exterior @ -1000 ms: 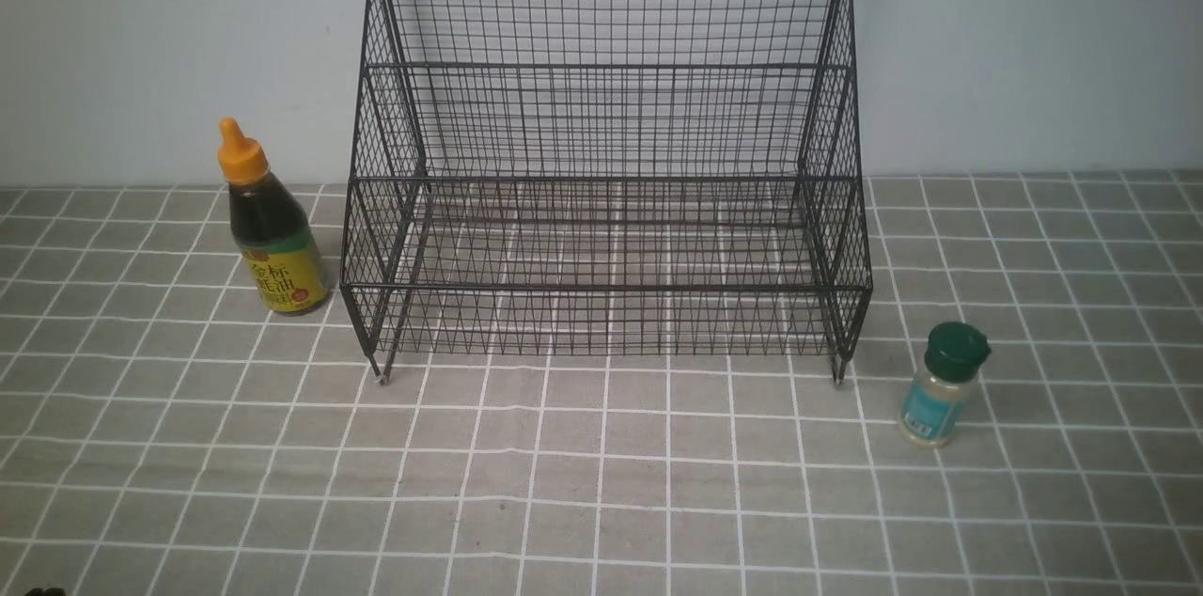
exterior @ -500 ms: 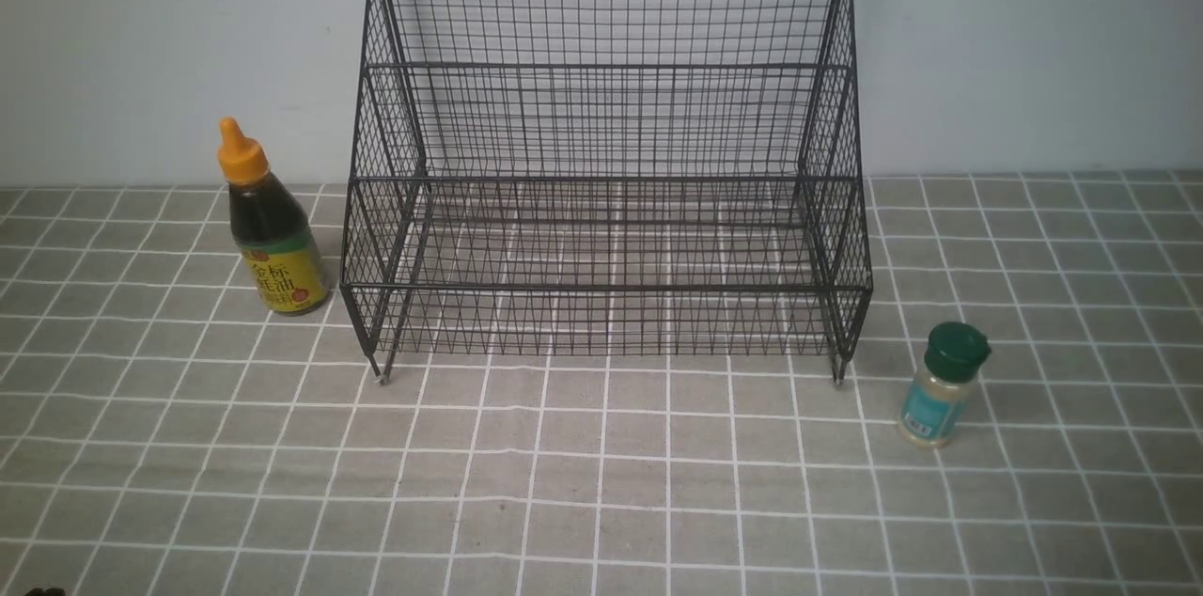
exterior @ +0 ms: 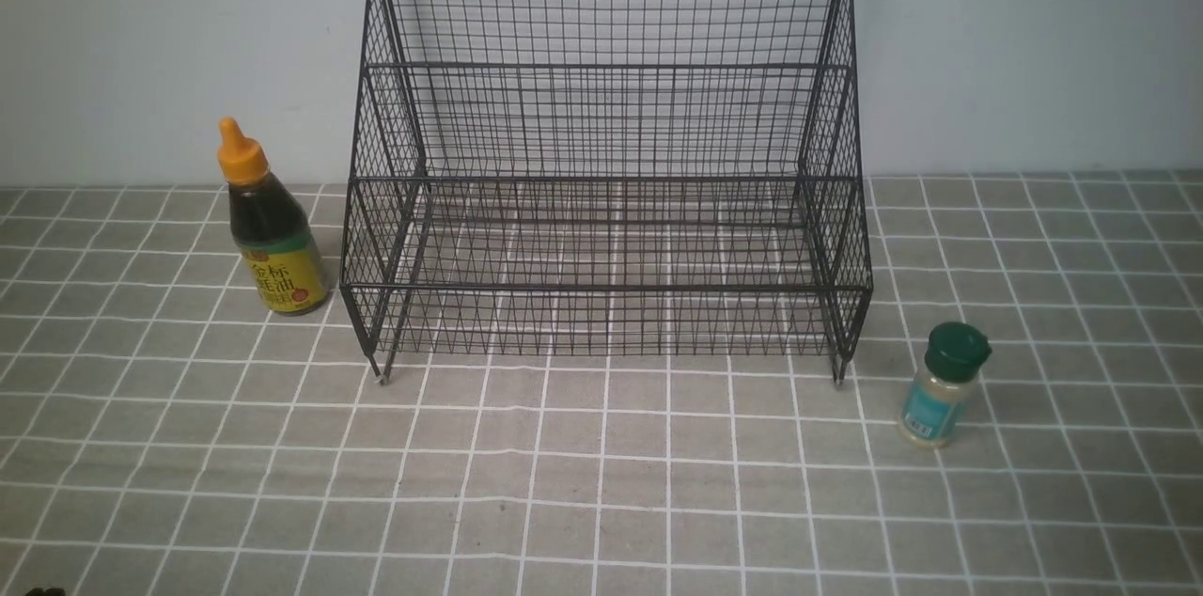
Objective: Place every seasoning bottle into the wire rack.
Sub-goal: Use the right arm to grab the condiment bottle closest to it
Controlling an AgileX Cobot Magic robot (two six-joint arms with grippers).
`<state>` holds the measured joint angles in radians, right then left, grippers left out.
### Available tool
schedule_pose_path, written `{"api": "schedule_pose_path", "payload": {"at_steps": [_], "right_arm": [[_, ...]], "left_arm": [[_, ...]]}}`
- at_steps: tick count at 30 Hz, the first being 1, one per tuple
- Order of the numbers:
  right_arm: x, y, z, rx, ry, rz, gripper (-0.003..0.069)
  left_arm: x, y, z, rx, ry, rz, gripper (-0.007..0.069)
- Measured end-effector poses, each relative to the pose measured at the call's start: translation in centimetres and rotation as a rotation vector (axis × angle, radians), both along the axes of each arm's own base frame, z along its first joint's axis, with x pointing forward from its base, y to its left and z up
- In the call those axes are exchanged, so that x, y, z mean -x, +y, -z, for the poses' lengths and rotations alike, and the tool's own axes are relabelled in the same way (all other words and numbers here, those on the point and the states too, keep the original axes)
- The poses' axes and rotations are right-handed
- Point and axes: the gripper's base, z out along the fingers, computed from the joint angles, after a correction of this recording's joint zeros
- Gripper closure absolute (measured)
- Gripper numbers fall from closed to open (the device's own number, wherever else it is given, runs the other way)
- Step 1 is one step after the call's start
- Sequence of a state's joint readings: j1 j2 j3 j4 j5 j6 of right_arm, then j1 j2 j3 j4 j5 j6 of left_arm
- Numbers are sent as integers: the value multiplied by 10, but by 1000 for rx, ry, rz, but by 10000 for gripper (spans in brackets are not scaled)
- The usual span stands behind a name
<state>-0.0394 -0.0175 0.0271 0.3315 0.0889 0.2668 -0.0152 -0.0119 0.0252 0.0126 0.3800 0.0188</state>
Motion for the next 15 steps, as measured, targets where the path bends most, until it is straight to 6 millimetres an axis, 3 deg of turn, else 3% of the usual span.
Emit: {"api": "schedule_pose_path", "payload": {"at_steps": [4, 6, 8, 10, 13, 15], "right_arm": [[1, -2, -9, -74, -70, 9, 669], [5, 1, -30, -61, -81, -16, 669], [8, 5, -70, 16, -45, -57, 669], [5, 7, -85, 58, 13, -77, 669], [-22, 12, -118, 185, 305, -163, 669], [-55, 16, -139, 311, 589, -272, 669]], "left_arm": [[0, 0, 0, 0, 0, 0, 631], [0, 0, 0, 0, 0, 0, 631], [0, 0, 0, 0, 0, 0, 631], [0, 0, 0, 0, 0, 0, 631], [0, 0, 0, 0, 0, 0, 631], [0, 0, 0, 0, 0, 0, 631]]}}
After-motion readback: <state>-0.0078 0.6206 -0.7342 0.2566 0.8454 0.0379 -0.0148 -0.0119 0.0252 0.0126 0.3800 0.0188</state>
